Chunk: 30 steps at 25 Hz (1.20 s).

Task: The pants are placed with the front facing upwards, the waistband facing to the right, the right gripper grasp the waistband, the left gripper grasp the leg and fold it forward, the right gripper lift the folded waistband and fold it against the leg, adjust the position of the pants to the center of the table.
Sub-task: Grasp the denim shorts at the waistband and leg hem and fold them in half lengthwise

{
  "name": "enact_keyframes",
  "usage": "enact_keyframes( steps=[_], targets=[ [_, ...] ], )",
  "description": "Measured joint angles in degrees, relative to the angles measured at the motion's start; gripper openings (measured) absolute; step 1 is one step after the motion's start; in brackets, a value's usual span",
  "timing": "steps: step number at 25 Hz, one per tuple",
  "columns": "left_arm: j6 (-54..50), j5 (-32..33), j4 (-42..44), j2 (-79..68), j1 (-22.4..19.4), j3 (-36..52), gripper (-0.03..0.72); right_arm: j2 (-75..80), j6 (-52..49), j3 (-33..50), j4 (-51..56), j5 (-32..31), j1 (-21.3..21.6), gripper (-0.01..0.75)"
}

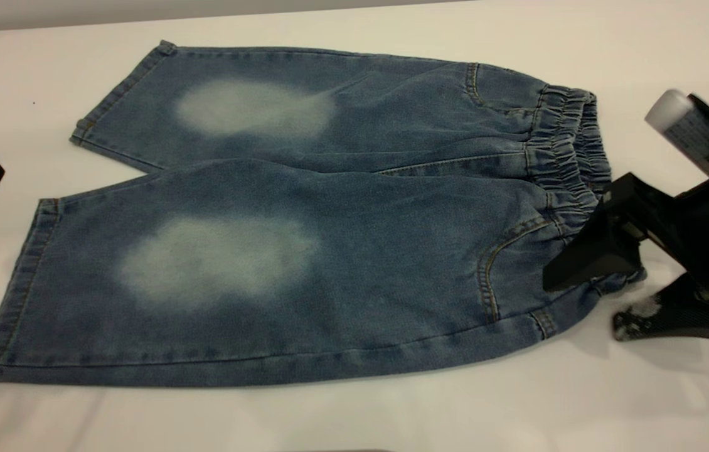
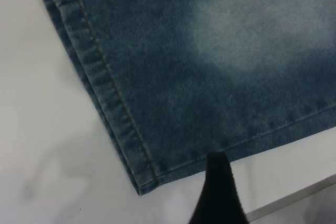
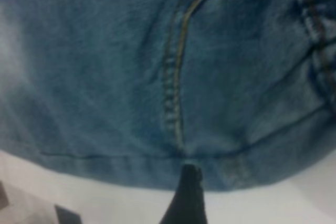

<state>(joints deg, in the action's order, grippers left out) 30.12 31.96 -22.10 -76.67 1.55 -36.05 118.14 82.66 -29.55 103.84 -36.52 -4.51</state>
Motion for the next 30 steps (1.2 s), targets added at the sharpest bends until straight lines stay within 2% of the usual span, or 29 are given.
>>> enact_keyframes(
  steps=[9, 19, 23, 27, 30],
  targets=[
    [0.22, 0.0, -0.06, 0.0, 0.0, 0.0, 0.485, 1.04, 0.15, -3.84, -0.21, 1.85, 0.0, 0.587],
    [0.22, 0.05, -0.18, 0.0, 0.0, 0.0, 0.485, -0.38, -9.71, -4.09, -10.39, 4.91, 0.0, 0.584],
    [0.22, 0.05, -0.18, 0.0, 0.0, 0.0, 0.485, -2.24, -12.71, -4.02, -14.74, 7.75, 0.0, 0.584],
    [0.22, 0.05, -0.18, 0.0, 0.0, 0.0, 0.485, -4.38, -15.59, -3.95, -18.22, 13.79, 0.02, 0.584],
    [0.22, 0.05, -0.18, 0.0, 0.0, 0.0, 0.485, -4.45, -15.77, -3.95, -18.96, 14.69, 0.24, 0.584]
  ],
)
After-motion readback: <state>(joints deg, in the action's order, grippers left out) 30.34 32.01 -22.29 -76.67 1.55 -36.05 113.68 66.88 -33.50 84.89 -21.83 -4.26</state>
